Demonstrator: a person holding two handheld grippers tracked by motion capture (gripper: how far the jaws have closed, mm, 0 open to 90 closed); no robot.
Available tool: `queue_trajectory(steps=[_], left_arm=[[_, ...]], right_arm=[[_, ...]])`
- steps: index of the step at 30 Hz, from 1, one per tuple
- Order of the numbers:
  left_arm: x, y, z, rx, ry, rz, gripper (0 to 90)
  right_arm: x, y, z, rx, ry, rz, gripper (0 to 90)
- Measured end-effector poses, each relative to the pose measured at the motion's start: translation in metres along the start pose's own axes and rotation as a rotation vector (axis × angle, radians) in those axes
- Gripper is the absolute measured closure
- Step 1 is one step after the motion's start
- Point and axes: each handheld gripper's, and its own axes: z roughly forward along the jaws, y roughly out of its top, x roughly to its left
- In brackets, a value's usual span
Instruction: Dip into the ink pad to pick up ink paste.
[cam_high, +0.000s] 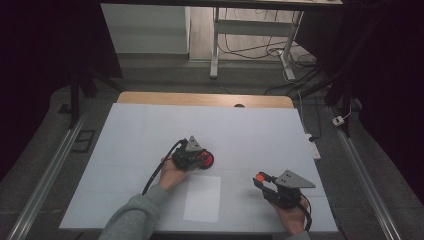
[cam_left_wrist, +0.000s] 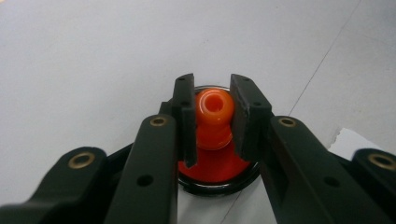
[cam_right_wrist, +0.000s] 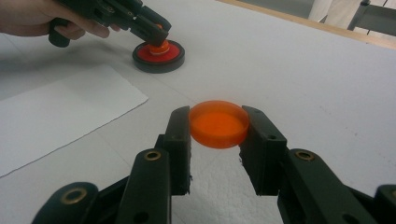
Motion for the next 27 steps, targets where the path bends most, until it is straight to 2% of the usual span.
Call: queue_trajectory(steps=[14, 17, 18, 20, 22, 27], left_arm=[[0.000, 0.000, 0.000, 0.000, -0.002, 0.001, 73.0], [0.002, 0.002, -0.003, 0.012, -0.017, -0.004, 72.7], [0.004, 0.003, -0.005, -0.003, -0.028, -0.015, 72.7], [0.007, 0.005, -0.014, -0.063, -0.041, -0.049, 72.7], [0.009, 0.011, -0.025, -0.098, -0.029, -0.043, 72.7], [0.010, 0.013, -0.030, -0.101, -0.042, -0.045, 72.7]], right_arm=[[0.001, 0.000, 0.001, -0.004, 0.005, -0.001, 64.1], [0.001, 0.000, 0.000, -0.006, 0.004, -0.001, 64.1], [0.000, 0.000, 0.000, -0.003, 0.004, 0.000, 64.1], [0.000, 0.000, 0.000, -0.005, 0.005, 0.005, 64.1], [-0.001, 0.000, 0.000, -0.005, 0.007, 0.009, 64.1], [0.000, 0.000, 0.000, -0.005, 0.004, 0.006, 64.1]])
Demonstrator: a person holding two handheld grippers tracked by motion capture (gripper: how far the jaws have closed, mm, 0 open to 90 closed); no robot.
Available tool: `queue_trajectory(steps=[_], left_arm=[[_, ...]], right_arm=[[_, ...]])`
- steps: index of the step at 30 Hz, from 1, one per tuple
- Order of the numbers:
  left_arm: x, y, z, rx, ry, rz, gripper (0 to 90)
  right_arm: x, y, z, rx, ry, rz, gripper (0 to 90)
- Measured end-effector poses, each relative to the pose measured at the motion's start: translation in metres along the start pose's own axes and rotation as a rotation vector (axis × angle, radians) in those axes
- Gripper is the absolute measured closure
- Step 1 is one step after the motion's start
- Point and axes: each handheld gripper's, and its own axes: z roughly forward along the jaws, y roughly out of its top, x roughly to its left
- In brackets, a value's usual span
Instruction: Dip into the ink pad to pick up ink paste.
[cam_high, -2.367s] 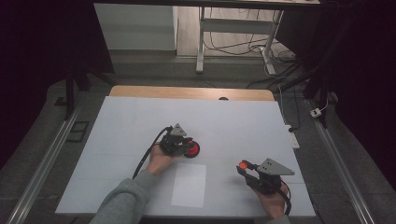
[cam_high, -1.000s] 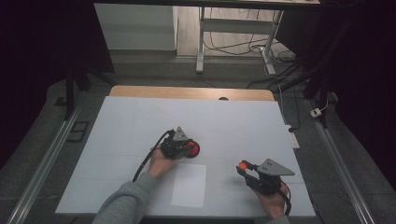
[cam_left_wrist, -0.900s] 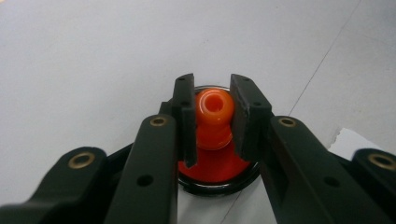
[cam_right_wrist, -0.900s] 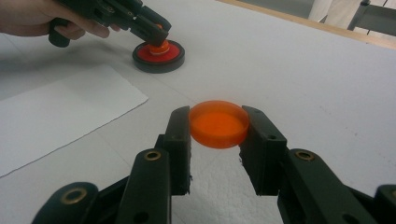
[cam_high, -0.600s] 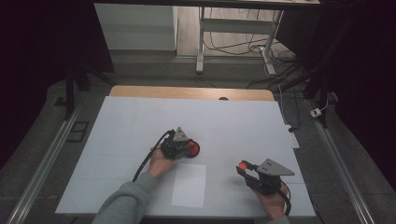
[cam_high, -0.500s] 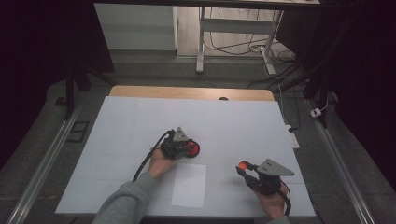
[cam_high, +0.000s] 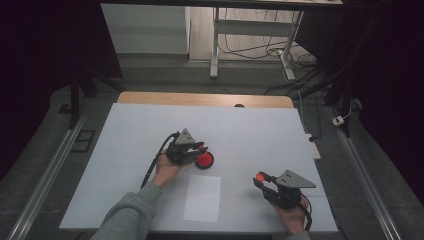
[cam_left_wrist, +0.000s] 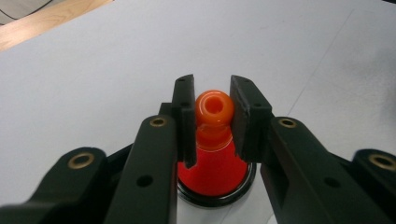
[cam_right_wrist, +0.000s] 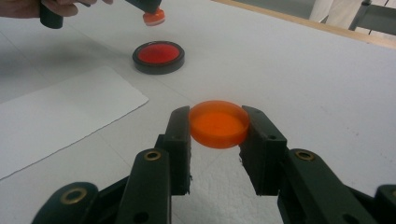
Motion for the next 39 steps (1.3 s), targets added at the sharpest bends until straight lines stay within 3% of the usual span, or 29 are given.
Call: queue_trajectory(steps=[3, 6, 24, 30, 35, 39], left_arm=[[-0.004, 0.001, 0.001, 0.010, -0.011, 0.009, 72.6], [-0.007, 0.000, 0.007, 0.042, 0.005, 0.042, 72.6], [0.000, -0.011, 0.029, 0.117, 0.011, 0.032, 72.5], [-0.001, -0.015, 0.030, 0.087, 0.007, 0.007, 72.8], [-0.004, -0.015, 0.030, 0.100, 0.030, 0.037, 73.1], [-0.001, -0.016, 0.031, 0.091, 0.012, 0.015, 73.1]], right_arm=[[0.000, 0.000, 0.000, 0.001, 0.000, -0.001, 64.1], [0.000, 0.000, 0.001, 0.000, 0.002, -0.001, 64.1], [-0.001, -0.001, 0.000, 0.000, 0.004, 0.004, 64.1], [-0.002, -0.001, 0.000, 0.001, 0.003, 0.004, 64.1], [0.000, 0.000, 0.001, 0.001, 0.003, 0.002, 64.1], [0.000, 0.000, 0.001, 0.000, 0.003, -0.001, 64.1]])
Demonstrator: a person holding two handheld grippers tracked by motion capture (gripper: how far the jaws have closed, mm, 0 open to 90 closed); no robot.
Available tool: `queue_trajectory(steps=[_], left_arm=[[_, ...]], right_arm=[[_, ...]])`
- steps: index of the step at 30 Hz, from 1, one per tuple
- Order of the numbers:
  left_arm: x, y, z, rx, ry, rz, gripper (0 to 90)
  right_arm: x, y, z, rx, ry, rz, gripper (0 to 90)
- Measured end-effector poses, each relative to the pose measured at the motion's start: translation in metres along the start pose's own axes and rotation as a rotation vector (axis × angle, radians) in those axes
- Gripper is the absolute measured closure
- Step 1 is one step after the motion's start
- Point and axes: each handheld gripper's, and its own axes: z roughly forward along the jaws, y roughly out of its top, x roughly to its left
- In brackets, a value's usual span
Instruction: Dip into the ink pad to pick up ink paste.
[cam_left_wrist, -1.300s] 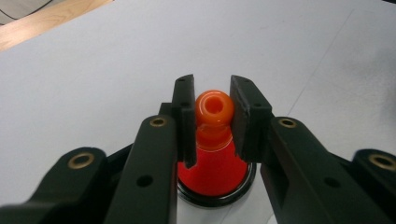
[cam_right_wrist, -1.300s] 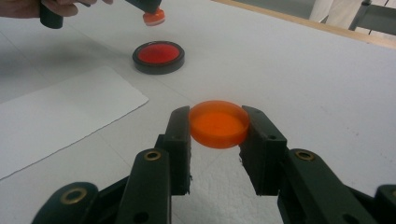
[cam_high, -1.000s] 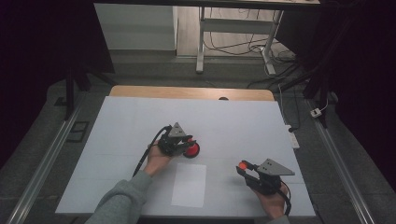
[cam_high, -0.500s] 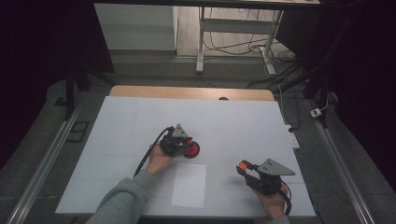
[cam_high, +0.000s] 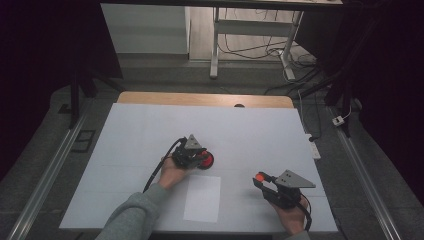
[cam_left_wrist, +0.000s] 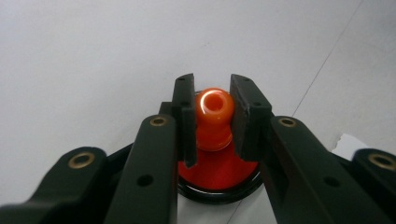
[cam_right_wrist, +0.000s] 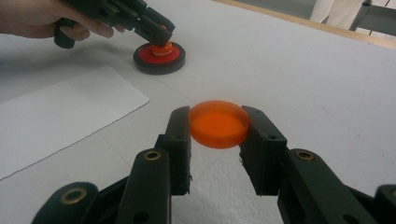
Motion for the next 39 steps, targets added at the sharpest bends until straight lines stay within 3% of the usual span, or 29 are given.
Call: queue_trajectory(steps=[10, 34, 39], left_arm=[[0.0015, -0.0008, 0.0004, -0.003, -0.011, -0.008, 73.1], [-0.0018, -0.0032, 0.0003, -0.021, 0.009, 0.004, 73.0], [-0.0013, 0.0000, -0.0016, -0.005, 0.006, -0.001, 72.8]], right_arm=[[-0.0003, 0.0001, 0.0000, -0.001, -0.003, -0.002, 64.1], [-0.0005, -0.0001, -0.0005, 0.000, -0.006, -0.002, 64.1], [-0.0001, 0.0001, -0.0010, -0.001, -0.007, -0.001, 64.1]])
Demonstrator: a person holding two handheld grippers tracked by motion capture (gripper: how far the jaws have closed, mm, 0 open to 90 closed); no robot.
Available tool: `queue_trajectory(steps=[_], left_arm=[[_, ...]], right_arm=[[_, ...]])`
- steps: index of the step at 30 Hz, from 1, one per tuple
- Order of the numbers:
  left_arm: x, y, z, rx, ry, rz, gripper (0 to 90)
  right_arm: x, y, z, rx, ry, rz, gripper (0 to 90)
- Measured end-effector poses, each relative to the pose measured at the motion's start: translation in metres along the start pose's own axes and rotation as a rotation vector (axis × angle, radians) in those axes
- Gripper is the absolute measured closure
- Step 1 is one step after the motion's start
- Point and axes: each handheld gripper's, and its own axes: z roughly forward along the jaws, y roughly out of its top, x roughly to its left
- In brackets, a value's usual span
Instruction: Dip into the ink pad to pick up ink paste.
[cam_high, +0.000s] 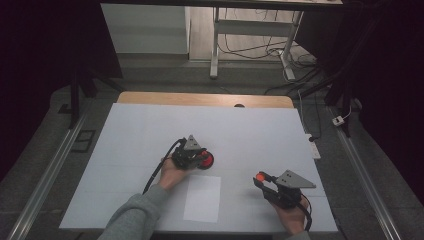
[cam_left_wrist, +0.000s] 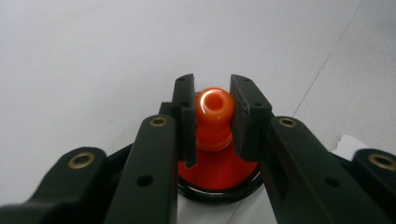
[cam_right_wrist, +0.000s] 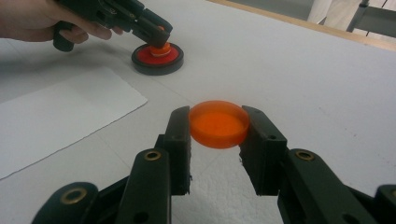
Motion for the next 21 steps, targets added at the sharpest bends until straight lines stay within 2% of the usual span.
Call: queue_trajectory(steps=[2, 4, 6, 11, 16, 21], left_arm=[[0.000, 0.000, -0.005, -0.011, -0.008, 0.010, 72.7], [0.001, 0.002, -0.014, -0.046, -0.012, -0.002, 72.7], [0.001, 0.004, -0.023, -0.071, -0.013, 0.005, 72.7], [-0.006, 0.006, -0.040, -0.129, -0.053, 0.018, 72.6], [-0.010, 0.004, -0.051, -0.151, -0.076, 0.024, 72.6], [-0.010, 0.002, -0.062, -0.170, -0.088, 0.009, 72.6]], right_arm=[[0.000, 0.000, -0.001, -0.002, -0.002, -0.001, 64.1], [0.000, 0.001, -0.001, -0.006, 0.000, 0.001, 64.1], [0.000, 0.001, -0.001, -0.006, 0.001, -0.003, 64.0], [0.002, 0.001, -0.001, -0.006, -0.002, -0.007, 64.0], [0.002, 0.001, -0.001, -0.002, -0.003, -0.010, 64.0], [0.002, 0.001, -0.001, -0.003, -0.005, -0.010, 64.0]])
